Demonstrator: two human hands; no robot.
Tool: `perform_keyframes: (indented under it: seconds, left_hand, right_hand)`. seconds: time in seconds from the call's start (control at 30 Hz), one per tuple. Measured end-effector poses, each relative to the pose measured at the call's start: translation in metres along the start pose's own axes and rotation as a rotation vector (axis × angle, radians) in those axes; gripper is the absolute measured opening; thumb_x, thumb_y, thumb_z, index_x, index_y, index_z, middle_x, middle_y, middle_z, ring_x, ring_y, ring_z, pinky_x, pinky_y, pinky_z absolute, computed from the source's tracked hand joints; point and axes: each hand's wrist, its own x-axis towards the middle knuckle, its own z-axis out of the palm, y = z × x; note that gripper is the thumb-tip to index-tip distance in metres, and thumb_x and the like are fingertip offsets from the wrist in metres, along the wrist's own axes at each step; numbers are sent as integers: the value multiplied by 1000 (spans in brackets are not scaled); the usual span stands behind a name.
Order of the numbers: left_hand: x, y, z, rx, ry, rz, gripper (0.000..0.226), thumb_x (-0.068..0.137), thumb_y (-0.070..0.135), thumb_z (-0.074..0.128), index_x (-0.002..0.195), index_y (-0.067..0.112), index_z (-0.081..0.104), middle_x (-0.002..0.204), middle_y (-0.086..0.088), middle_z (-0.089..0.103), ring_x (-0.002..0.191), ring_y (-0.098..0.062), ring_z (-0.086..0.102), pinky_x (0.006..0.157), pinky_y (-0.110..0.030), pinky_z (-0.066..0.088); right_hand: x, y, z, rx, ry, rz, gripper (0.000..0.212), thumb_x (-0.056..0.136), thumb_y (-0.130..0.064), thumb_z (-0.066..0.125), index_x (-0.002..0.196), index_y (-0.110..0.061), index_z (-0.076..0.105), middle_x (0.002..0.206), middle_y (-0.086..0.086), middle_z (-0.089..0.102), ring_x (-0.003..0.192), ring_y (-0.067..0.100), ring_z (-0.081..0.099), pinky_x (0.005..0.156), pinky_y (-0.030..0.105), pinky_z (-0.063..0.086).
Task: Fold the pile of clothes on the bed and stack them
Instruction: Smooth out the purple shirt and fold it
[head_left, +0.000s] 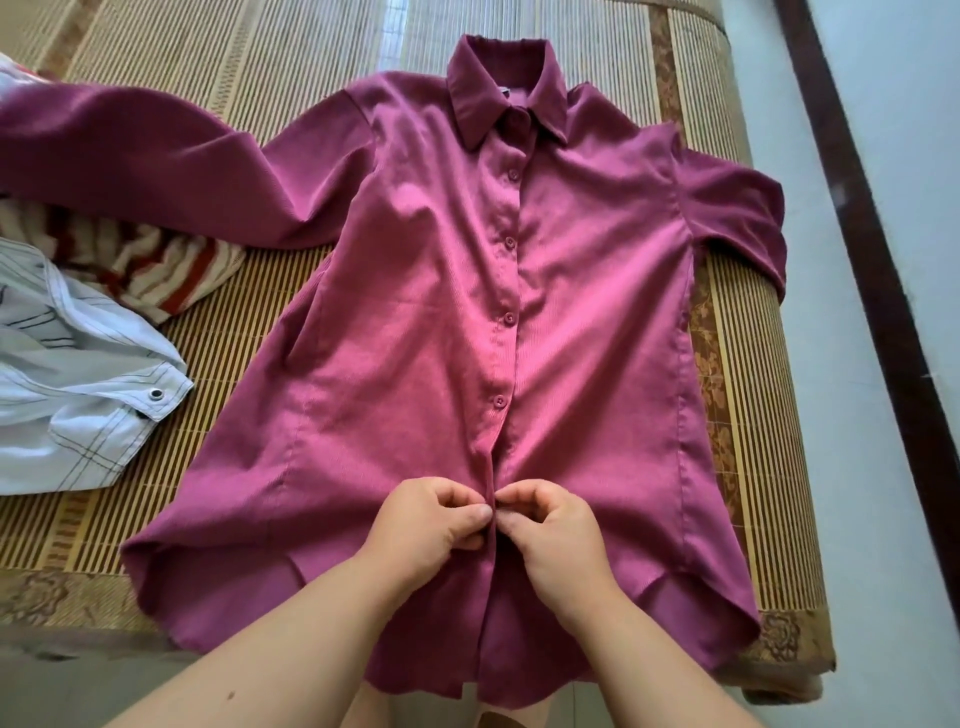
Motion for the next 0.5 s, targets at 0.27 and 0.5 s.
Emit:
perform_keyframes:
  seconds: [0.27, 0.5]
  left_hand:
    - [-3, -16, 11, 511, 307, 395, 7, 80, 22, 73, 77, 29, 72, 74, 15, 68, 73, 2, 61, 67, -11, 39]
    - [0, -24, 12, 612, 325, 589, 5, 77, 11, 77, 79, 14, 74, 79, 2, 69, 78, -11, 60, 72, -13, 36]
  right_hand:
    - [-5, -2, 7, 233, 48, 165, 15, 82, 0, 66, 82, -14, 72, 75, 5, 73, 73, 22, 67, 75, 37, 55]
    - [-2, -5, 12, 211, 111, 207, 13, 75, 0, 66, 69, -12, 67, 64, 9, 65, 63, 21, 58, 65, 40, 50]
